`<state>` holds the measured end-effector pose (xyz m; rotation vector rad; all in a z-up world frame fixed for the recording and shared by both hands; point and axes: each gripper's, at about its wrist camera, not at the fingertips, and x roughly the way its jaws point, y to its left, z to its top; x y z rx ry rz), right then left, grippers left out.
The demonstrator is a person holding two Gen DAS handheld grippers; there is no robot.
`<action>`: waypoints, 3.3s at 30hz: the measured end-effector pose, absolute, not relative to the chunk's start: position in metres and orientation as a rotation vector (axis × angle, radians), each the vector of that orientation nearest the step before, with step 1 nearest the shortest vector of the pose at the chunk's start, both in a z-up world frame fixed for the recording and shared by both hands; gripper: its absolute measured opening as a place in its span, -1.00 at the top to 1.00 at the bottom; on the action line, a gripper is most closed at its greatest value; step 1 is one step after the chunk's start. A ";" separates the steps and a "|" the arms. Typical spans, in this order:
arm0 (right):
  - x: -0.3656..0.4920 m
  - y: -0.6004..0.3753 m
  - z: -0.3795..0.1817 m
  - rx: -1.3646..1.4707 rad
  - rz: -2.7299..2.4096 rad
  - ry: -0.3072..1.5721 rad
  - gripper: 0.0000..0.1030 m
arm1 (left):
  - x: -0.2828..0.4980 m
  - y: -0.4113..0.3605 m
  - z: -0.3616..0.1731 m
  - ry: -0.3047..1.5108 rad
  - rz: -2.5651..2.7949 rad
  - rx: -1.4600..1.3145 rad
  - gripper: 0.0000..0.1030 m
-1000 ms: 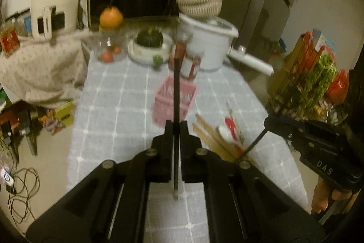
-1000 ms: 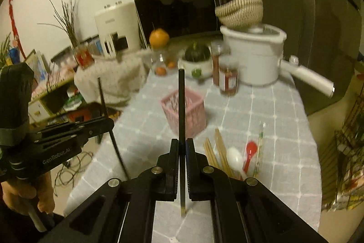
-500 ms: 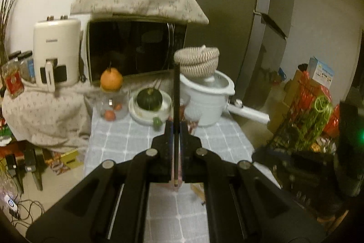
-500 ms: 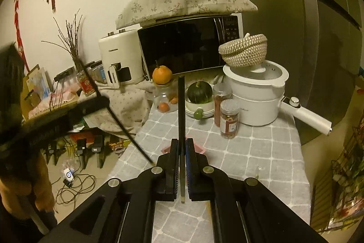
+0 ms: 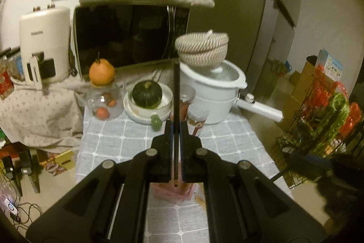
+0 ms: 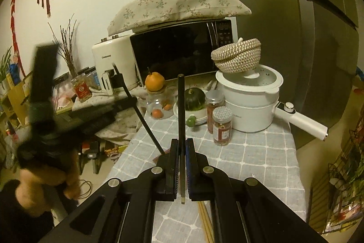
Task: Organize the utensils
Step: 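Carry both black chopsticks over the pink basket and open both tools inside it, then withdraw both tools from the basket back toward the wooden chopsticks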
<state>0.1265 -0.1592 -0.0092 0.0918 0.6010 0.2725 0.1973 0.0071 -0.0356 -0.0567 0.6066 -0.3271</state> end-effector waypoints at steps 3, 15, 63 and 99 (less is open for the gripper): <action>0.134 -0.160 -0.005 0.112 0.275 0.583 0.90 | 0.210 0.004 -0.045 0.648 -0.324 -0.055 0.89; 0.190 -0.150 0.001 0.155 0.277 0.586 0.90 | 0.247 -0.003 -0.063 0.773 -0.330 -0.056 0.88; 0.194 -0.197 -0.027 0.213 0.210 0.716 0.12 | 0.194 0.027 -0.058 0.763 -0.245 -0.066 -0.27; 0.125 -0.251 -0.112 0.179 0.019 0.909 -0.68 | 0.149 -0.048 -0.210 1.190 -0.325 -0.150 0.28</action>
